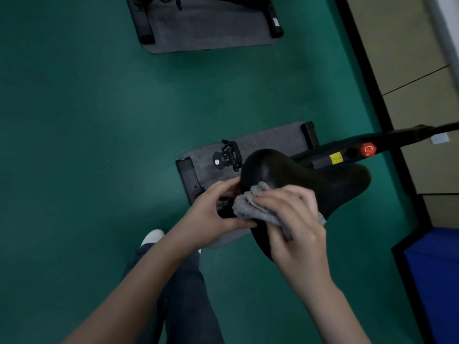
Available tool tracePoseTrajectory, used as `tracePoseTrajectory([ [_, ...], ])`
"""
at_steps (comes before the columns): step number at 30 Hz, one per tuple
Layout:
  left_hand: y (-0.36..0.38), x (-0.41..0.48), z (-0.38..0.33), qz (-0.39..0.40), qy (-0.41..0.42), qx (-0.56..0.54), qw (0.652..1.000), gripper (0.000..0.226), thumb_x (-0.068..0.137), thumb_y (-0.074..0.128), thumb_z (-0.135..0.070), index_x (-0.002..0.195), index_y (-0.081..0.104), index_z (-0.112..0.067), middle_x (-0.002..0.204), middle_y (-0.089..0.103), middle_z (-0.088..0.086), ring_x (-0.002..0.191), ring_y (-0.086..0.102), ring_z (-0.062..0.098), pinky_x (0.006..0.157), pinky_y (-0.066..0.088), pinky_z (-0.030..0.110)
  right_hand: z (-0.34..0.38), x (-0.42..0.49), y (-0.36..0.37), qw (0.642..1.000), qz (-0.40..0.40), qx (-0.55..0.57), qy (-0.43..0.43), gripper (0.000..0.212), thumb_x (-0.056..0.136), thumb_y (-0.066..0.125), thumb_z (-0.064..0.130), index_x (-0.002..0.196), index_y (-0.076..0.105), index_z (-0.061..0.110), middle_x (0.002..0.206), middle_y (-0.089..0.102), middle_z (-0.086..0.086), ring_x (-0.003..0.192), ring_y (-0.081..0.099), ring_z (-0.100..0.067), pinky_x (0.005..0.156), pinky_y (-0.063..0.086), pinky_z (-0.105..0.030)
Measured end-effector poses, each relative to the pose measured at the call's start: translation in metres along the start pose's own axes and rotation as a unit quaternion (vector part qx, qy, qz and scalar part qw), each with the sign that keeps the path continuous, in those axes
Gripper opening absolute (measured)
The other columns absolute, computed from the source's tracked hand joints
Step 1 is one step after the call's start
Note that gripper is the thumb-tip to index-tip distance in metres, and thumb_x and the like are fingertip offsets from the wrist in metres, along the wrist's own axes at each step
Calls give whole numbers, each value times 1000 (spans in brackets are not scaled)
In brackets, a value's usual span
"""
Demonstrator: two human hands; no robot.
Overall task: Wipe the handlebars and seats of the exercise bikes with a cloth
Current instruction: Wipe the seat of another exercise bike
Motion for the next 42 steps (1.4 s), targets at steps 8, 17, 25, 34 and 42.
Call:
tracePoseTrajectory([
  [8, 0, -12, 1, -47, 5, 1, 999, 61, 58, 75, -44, 113, 48, -48, 113, 56, -16, 105, 53, -11, 90, 39, 7, -9, 99, 31, 988, 132, -84, 12, 18, 83, 57, 2, 96, 67, 9, 95, 67, -7, 98, 53, -31, 83, 42, -37],
  [17, 29, -45, 25, -154, 11, -65, 986, 55, 71, 69, -51, 122, 56, -35, 114, 61, -15, 111, 56, 3, 96, 47, 33, -6, 113, 76, 917, 372, -116, -78, 21, 84, 56, 8, 94, 69, 21, 86, 66, -4, 89, 58, -21, 73, 42, -27],
  [25, 67, -58, 43, -198, 8, -219, 955, 39, 68, 76, -43, 105, 62, -40, 107, 70, -9, 104, 64, 9, 93, 50, 29, 39, 40, 56, 819, 472, -88, -313, 12, 85, 63, 5, 93, 68, 13, 86, 65, 2, 94, 53, -18, 83, 41, -33],
  [34, 72, -65, 50, -237, 34, -293, 926, 37, 68, 75, -28, 103, 65, -28, 100, 73, -5, 99, 66, 9, 87, 50, 21, 46, 21, 64, 805, 443, -158, -361, 16, 82, 57, 3, 92, 67, 12, 88, 65, 0, 93, 49, -20, 85, 37, -36],
  [42, 71, -65, 49, -243, 42, -282, 927, 44, 72, 74, -17, 113, 62, -27, 101, 71, -4, 98, 65, 12, 90, 50, 26, 33, 73, 76, 863, 391, -171, -271, 14, 84, 58, 8, 90, 68, 15, 83, 66, -4, 89, 57, -25, 71, 37, -26],
])
Point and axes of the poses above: each hand's wrist, its own x-axis towards the middle knuckle, its own y-axis out of the palm, z = x × y, the point moved 9 cm from there along x, towards the middle knuckle
